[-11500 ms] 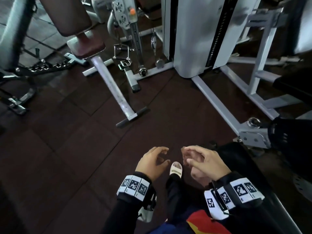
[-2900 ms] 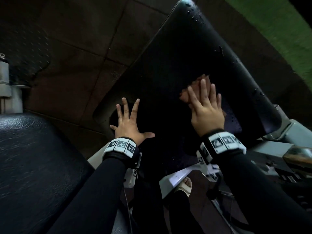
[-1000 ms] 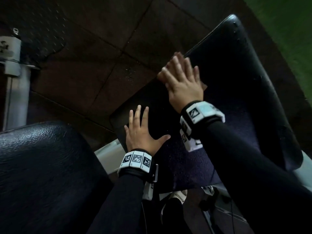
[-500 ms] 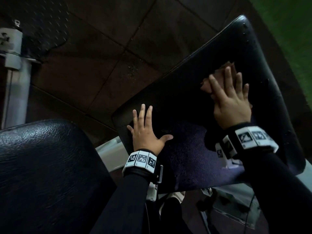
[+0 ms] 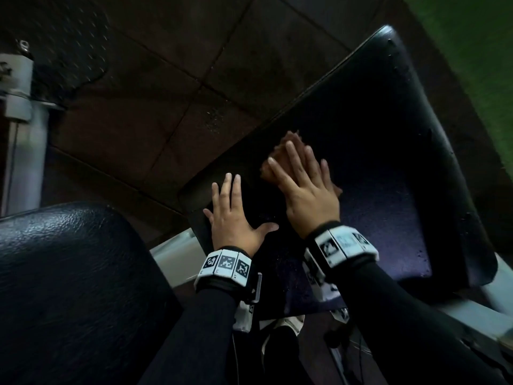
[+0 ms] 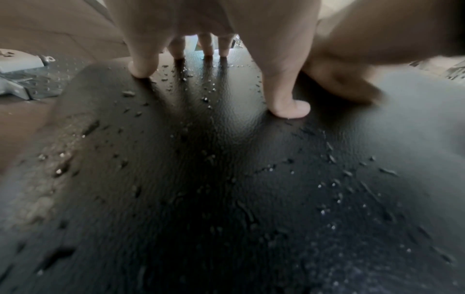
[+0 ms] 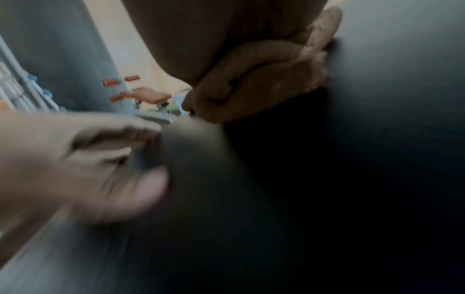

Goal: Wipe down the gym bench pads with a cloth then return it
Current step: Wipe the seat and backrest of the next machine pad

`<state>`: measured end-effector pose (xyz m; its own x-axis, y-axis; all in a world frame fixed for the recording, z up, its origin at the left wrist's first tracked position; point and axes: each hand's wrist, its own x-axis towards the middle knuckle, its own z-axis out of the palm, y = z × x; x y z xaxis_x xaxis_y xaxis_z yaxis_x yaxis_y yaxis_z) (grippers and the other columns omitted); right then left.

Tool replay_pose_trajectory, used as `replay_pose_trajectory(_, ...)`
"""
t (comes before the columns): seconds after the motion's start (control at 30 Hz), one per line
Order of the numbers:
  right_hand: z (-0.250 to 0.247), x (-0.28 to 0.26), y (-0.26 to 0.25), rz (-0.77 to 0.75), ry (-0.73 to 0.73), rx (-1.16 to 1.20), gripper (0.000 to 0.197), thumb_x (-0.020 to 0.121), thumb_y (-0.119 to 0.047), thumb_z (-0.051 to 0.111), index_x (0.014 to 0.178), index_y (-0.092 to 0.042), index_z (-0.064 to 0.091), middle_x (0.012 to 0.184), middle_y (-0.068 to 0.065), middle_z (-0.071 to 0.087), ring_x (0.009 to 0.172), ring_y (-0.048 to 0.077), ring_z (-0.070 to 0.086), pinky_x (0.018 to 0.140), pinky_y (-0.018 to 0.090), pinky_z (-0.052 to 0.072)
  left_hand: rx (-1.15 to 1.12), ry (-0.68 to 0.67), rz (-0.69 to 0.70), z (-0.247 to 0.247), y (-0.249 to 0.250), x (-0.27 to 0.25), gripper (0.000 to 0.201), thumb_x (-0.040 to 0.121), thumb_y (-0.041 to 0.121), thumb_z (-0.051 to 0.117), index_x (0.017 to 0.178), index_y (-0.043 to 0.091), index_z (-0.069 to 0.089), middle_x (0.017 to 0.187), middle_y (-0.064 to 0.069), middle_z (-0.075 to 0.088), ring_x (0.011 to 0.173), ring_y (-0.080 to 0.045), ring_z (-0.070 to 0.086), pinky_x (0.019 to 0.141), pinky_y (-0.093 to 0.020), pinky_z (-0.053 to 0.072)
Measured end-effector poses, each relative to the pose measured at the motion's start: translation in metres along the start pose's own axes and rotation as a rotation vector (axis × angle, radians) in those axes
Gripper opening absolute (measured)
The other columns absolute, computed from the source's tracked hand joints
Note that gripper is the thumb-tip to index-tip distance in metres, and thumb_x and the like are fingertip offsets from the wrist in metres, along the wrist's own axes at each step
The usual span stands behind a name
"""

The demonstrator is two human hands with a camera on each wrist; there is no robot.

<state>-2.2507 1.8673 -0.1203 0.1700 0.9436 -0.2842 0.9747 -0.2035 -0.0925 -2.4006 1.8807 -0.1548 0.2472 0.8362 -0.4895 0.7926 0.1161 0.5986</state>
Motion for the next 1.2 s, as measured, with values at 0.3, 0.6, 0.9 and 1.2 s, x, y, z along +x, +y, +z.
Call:
replay_pose_trajectory(0.3, -0.028, -0.002, 0.056, 0.269, 0.121, 0.040, 0.056, 0.096, -0.030, 0.041, 0.145, -0.040, 0.016, 0.157, -0.004, -0.002, 0.144, 0.022, -0.006, 0.115, 0.039, -0.007, 0.015, -0.101, -0.025, -0.003, 0.003, 0.005, 0.130, 0.056, 0.056, 0.081, 0.146, 0.042, -0.011, 0.154, 0.011, -0.027, 0.144, -0.019, -0.018, 0.107, -0.068, 0.005)
replay_pose_trajectory(0.6, -0.036, 0.086, 0.013, 0.152, 0.051, 0.040, 0.053, 0.096, -0.030, 0.038, 0.146, -0.036, 0.023, 0.158, -0.002, -0.002, 0.145, 0.027, -0.008, 0.114, 0.044, -0.009, 0.051, -0.135, -0.060, -0.006, 0.007, 0.008, 0.130, 0.055, 0.053, 0.083, 0.147, 0.041, -0.009, 0.154, 0.011, -0.027, 0.143, -0.017, -0.020, 0.108, -0.067, 0.006)
replay_pose_trajectory(0.9, -0.019, -0.017, 0.036, 0.053, 0.153, 0.133, 0.058, 0.085, -0.014, 0.051, 0.141, -0.029, 0.041, 0.154, 0.000, 0.022, 0.143, 0.028, 0.015, 0.117, 0.044, 0.014, 0.044, -0.136, -0.031, -0.009, 0.007, 0.007, 0.130, 0.056, 0.055, 0.081, 0.148, 0.037, -0.008, 0.155, 0.007, -0.025, 0.144, -0.022, -0.019, 0.105, -0.070, 0.006)
replay_pose_trajectory(1.2, -0.005, -0.131, 0.076, 0.390, 0.130, 0.156, 0.075, 0.084, -0.006, 0.055, 0.146, -0.031, 0.022, 0.155, -0.005, 0.006, 0.144, 0.025, 0.000, 0.117, 0.042, 0.008, 0.034, -0.104, -0.021, -0.007, 0.011, 0.006, 0.129, 0.054, 0.051, 0.082, 0.150, 0.034, -0.003, 0.157, 0.004, -0.019, 0.145, -0.023, -0.016, 0.106, -0.070, 0.006)
